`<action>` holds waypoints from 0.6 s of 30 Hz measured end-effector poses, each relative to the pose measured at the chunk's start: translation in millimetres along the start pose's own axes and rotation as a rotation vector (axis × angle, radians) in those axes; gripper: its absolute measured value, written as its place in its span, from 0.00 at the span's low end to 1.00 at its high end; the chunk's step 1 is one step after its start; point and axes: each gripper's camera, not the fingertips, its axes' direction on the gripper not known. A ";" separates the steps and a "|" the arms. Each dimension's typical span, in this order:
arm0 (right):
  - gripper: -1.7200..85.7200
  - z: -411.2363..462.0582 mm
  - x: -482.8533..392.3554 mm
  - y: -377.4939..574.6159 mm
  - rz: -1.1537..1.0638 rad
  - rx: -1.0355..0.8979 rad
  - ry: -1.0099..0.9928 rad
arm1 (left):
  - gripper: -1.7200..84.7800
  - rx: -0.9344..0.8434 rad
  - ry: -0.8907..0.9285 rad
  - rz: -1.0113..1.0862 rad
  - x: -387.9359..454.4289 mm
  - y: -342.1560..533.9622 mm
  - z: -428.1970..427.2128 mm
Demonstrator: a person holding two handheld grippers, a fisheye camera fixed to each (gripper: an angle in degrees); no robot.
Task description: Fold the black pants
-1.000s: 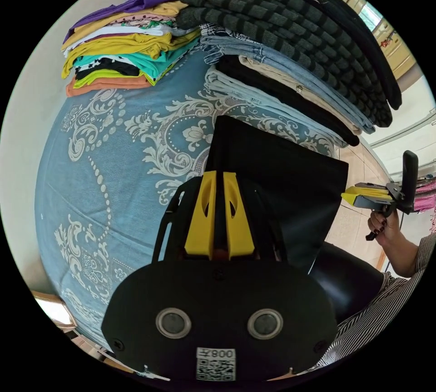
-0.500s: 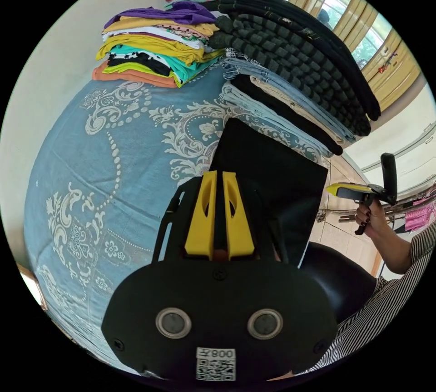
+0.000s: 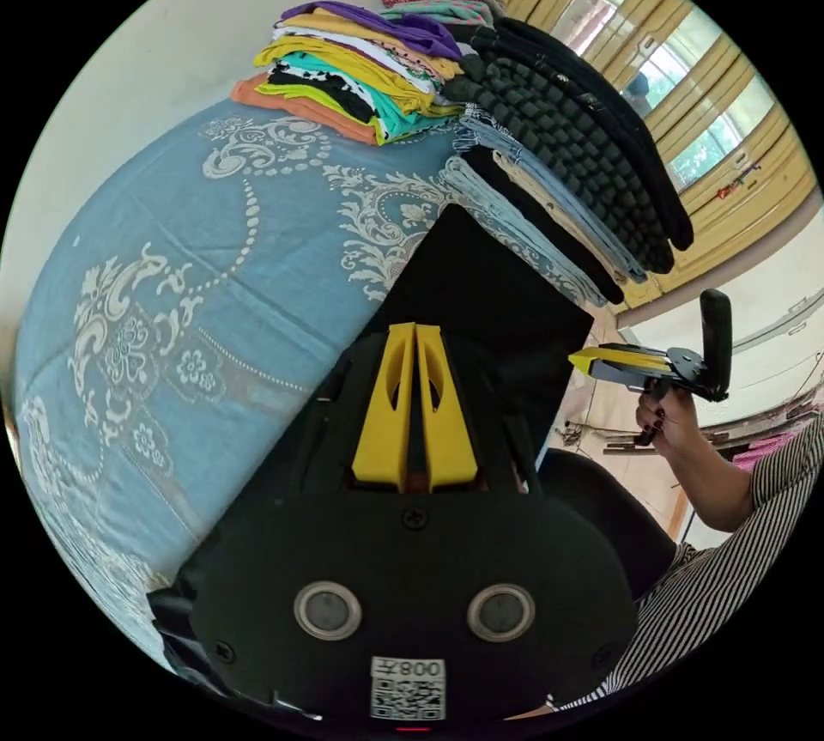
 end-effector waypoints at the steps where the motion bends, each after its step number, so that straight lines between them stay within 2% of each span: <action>1: 0.02 4.9 -21.2 -6.9 -0.051 -0.008 -0.044 | 0.02 0.001 0.000 -0.013 -4.1 14.7 -7.9; 6: 0.02 51.9 -133.7 -37.8 -0.344 -0.141 -0.255 | 0.02 -0.083 -0.128 -0.260 -48.9 167.9 -72.9; 9: 0.02 104.9 -208.9 -45.3 -0.543 -0.375 -0.316 | 0.02 -0.163 -0.119 -0.408 -73.3 241.9 -88.8; 11: 0.02 148.4 -252.8 -37.6 -0.658 -0.572 -0.211 | 0.02 -0.100 -0.047 -0.465 -86.5 271.8 -106.5; 14: 0.02 155.8 -286.0 -44.6 -0.677 -0.576 -0.172 | 0.02 -0.039 -0.041 -0.497 -105.7 301.5 -146.4; 16: 0.02 154.5 -309.3 -51.7 -0.691 -0.536 -0.187 | 0.02 0.006 -0.092 -0.501 -119.8 322.5 -175.0; 18: 0.02 156.8 -342.0 -59.8 -0.719 -0.509 -0.255 | 0.02 0.017 -0.217 -0.578 -144.9 361.9 -209.2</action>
